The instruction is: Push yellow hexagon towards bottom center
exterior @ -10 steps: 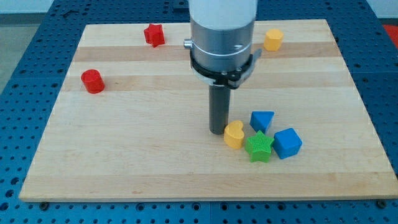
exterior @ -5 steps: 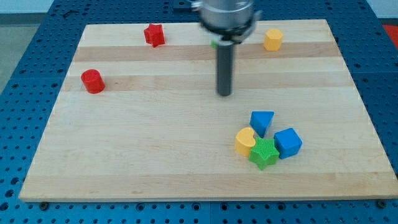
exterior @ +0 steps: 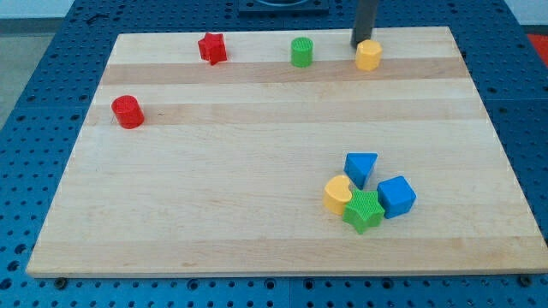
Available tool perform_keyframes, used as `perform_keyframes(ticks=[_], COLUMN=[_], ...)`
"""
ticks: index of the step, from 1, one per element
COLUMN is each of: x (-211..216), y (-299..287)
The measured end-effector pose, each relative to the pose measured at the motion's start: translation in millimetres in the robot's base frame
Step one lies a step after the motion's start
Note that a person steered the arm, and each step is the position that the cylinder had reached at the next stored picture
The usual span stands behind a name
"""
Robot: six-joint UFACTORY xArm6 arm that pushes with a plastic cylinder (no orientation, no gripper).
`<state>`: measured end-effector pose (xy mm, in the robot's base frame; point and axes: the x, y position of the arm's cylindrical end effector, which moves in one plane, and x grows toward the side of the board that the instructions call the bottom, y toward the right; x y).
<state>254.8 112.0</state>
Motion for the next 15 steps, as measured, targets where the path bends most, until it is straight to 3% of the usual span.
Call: perform_keyframes(ticks=[1, 3, 4, 5, 9, 12, 14, 15], x=[43, -9, 14, 43, 68, 140, 120, 141], y=[-1, 16, 62, 62, -39, -10, -49, -60])
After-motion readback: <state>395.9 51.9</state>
